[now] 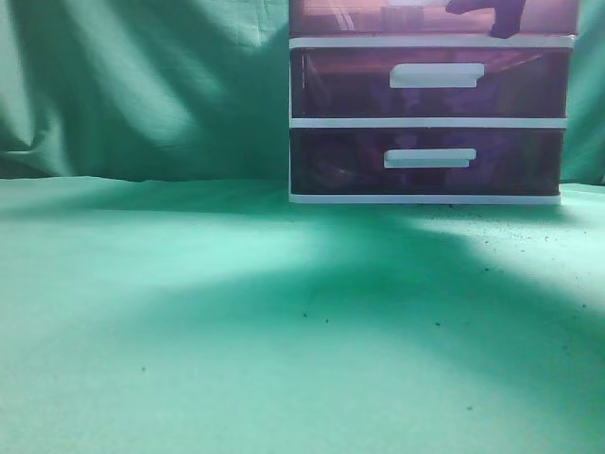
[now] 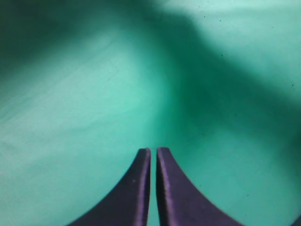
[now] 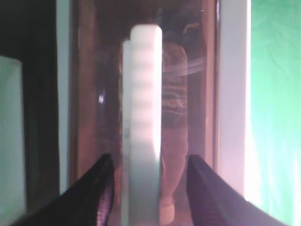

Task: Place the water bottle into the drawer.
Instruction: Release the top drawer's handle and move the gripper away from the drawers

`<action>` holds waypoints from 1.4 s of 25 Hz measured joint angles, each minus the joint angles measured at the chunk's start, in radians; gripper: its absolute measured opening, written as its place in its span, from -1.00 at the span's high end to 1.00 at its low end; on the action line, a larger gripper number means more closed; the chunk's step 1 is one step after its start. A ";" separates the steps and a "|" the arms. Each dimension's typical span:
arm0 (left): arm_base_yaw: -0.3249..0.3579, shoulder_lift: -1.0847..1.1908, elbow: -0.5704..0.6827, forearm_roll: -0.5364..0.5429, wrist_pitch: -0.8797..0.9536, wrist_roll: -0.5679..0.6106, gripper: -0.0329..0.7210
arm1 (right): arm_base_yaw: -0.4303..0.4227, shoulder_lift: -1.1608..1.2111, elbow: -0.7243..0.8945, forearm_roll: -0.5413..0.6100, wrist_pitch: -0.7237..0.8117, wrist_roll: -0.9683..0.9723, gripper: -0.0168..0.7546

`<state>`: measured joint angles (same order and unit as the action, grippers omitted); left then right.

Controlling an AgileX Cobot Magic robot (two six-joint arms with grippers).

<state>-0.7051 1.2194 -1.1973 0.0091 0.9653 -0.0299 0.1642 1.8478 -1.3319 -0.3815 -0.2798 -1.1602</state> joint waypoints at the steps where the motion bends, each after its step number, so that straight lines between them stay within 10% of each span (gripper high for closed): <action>1: 0.000 0.000 0.000 0.000 0.000 0.000 0.91 | -0.006 0.000 0.000 -0.004 -0.004 0.007 0.17; 35: 0.000 0.000 0.000 0.058 0.000 0.000 0.91 | -0.051 -0.153 0.127 -0.053 0.092 0.238 0.17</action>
<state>-0.7051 1.2194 -1.1973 0.0675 0.9653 -0.0299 0.1133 1.6948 -1.2053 -0.4350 -0.1880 -0.9222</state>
